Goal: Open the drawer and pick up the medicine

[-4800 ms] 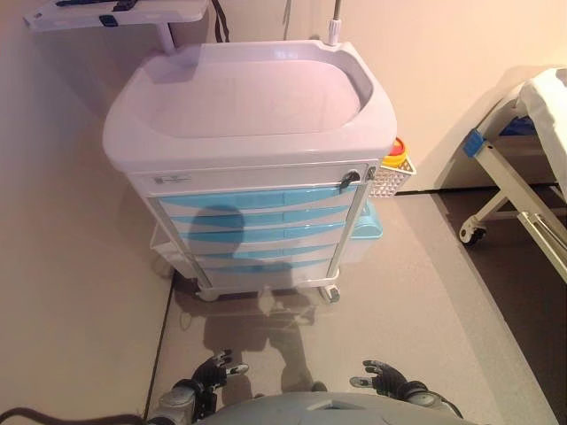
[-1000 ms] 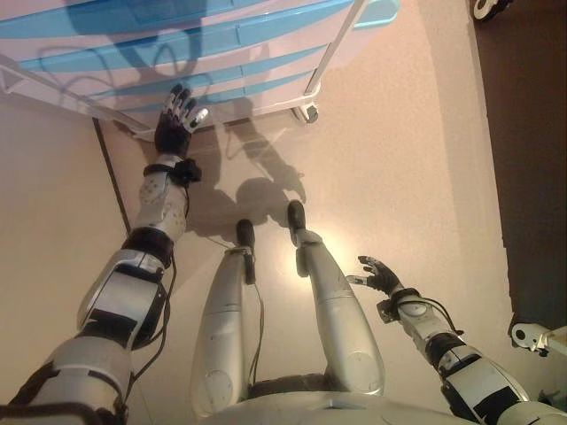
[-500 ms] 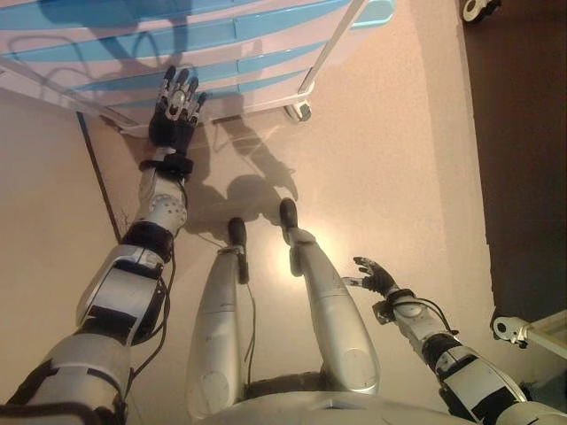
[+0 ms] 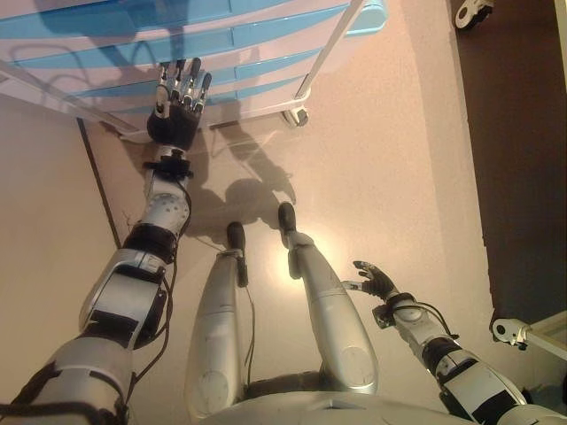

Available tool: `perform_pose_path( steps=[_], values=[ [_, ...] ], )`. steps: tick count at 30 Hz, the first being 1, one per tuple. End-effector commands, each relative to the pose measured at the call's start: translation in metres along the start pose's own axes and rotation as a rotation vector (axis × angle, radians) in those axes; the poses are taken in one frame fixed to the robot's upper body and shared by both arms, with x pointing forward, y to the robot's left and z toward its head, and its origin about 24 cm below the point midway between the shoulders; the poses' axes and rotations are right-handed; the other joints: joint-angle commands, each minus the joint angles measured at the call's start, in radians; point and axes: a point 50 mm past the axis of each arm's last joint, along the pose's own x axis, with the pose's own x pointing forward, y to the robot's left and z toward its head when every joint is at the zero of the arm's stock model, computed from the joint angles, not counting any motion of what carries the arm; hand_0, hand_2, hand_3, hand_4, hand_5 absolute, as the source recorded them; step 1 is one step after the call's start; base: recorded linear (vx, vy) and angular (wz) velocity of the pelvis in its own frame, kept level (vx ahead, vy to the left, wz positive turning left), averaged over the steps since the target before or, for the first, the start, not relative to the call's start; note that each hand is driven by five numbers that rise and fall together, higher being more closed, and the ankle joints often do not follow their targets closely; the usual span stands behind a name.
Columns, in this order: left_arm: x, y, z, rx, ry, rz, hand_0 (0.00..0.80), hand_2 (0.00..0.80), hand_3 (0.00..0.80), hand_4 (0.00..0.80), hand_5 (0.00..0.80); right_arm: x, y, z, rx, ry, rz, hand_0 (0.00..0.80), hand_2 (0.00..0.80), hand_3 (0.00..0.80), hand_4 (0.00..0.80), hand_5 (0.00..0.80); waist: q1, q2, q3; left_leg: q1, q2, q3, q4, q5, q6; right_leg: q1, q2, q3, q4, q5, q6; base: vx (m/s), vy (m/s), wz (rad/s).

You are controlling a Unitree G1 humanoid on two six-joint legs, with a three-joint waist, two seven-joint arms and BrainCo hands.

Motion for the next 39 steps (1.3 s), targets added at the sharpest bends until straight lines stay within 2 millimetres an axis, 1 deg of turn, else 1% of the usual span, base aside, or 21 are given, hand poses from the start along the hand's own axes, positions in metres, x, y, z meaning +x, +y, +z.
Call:
perform_pose_path(
  steps=[1,8,12,13,14,15,22,28,30,35,39],
  values=[
    [0.055,-0.094,0.048,-0.019,-0.248,-0.550,0.000,0.000,0.000,0.000,0.000,-0.011,0.006,-0.018,-0.007,0.026,0.037,0.000,0.000,0.000,0.000,0.000,0.036,0.034,-0.040,0.095,-0.041,0.050,-0.168,0.027,0.027,0.086,0.072,-0.009,-0.002,-0.047,-0.039,0.000,0.000,0.00],
    [0.054,-0.106,0.049,-0.075,-0.274,-0.622,0.000,0.000,0.000,0.000,0.000,-0.011,0.004,-0.019,-0.006,0.031,0.029,0.000,0.000,0.000,0.000,0.000,0.043,0.038,-0.040,0.112,-0.044,0.051,-0.167,0.026,0.024,0.107,0.064,-0.012,-0.004,-0.055,-0.043,0.000,0.000,0.00],
    [0.055,-0.110,0.050,-0.071,-0.290,-0.616,0.000,0.000,0.000,0.000,0.000,-0.012,0.003,-0.022,-0.001,0.041,0.027,0.000,0.000,0.000,0.000,0.000,0.045,0.036,-0.040,0.119,-0.045,0.050,-0.165,0.025,0.023,0.118,0.062,-0.015,-0.005,-0.057,-0.044,0.000,0.000,0.00],
    [0.056,-0.110,0.051,-0.066,-0.292,-0.602,0.408,0.408,0.408,0.408,0.408,-0.012,0.003,-0.022,-0.001,0.044,0.027,0.000,0.000,0.000,0.000,0.000,0.045,0.036,-0.040,0.121,-0.045,0.050,-0.165,0.026,0.023,0.119,0.062,-0.015,-0.005,-0.057,-0.044,0.000,0.000,0.00],
    [0.056,-0.110,0.051,-0.056,-0.297,-0.590,0.712,0.712,0.712,0.712,0.712,-0.012,0.003,-0.023,-0.002,0.045,0.029,0.000,0.000,0.000,0.000,0.000,0.045,0.035,-0.040,0.121,-0.044,0.050,-0.165,0.026,0.023,0.120,0.062,-0.015,-0.005,-0.056,-0.044,0.000,0.000,0.00],
    [0.056,-0.110,0.052,-0.042,-0.301,-0.585,0.800,0.800,0.800,0.800,0.800,-0.012,0.003,-0.023,-0.003,0.046,0.031,0.000,0.000,0.000,0.000,0.000,0.046,0.034,-0.040,0.122,-0.044,0.050,-0.165,0.027,0.023,0.122,0.061,-0.014,-0.007,-0.055,-0.044,0.000,0.000,0.00],
    [0.052,-0.112,0.046,-0.034,-0.276,-0.607,0.800,0.800,0.800,0.800,0.800,-0.013,0.004,-0.025,-0.019,0.052,0.037,0.000,0.000,0.000,0.000,0.000,0.051,0.043,-0.040,0.141,-0.047,0.049,-0.187,0.035,0.023,0.136,0.059,-0.016,-0.018,-0.057,-0.043,-0.005,0.005,-0.01],
    [0.040,-0.108,0.036,-0.046,-0.272,-0.600,0.800,0.800,0.800,0.800,0.800,-0.012,0.004,-0.024,-0.032,0.054,0.031,0.000,0.000,0.000,0.000,0.000,0.066,0.056,-0.040,0.155,-0.053,0.044,-0.196,0.044,0.020,0.155,0.051,-0.027,-0.016,-0.068,-0.046,-0.005,0.001,0.00],
    [0.037,-0.105,0.036,-0.045,-0.272,-0.584,0.800,0.800,0.800,0.800,0.800,-0.012,0.003,-0.023,-0.033,0.053,0.026,0.000,0.000,0.000,0.000,0.000,0.071,0.060,-0.040,0.157,-0.055,0.043,-0.195,0.044,0.019,0.159,0.048,-0.032,-0.011,-0.074,-0.048,-0.034,0.006,0.00],
    [0.023,-0.089,0.037,-0.079,-0.297,-0.514,0.800,0.800,0.800,0.800,0.800,-0.013,0.001,-0.025,-0.054,0.062,0.019,0.000,0.000,0.000,0.000,0.000,0.090,0.075,-0.040,0.162,-0.059,0.034,-0.185,0.043,0.013,0.166,0.039,-0.050,0.021,-0.103,-0.056,-0.039,0.015,0.06],
    [0.002,-0.067,0.033,-0.125,-0.320,-0.404,0.800,0.800,0.800,0.800,0.800,-0.014,0.002,-0.029,-0.101,0.089,0.029,0.000,0.000,0.000,0.000,0.000,0.117,0.086,-0.040,0.166,-0.068,0.017,-0.180,0.049,0.006,0.174,0.026,-0.075,0.039,-0.118,-0.063,-0.048,0.001,0.04]
  ],
)
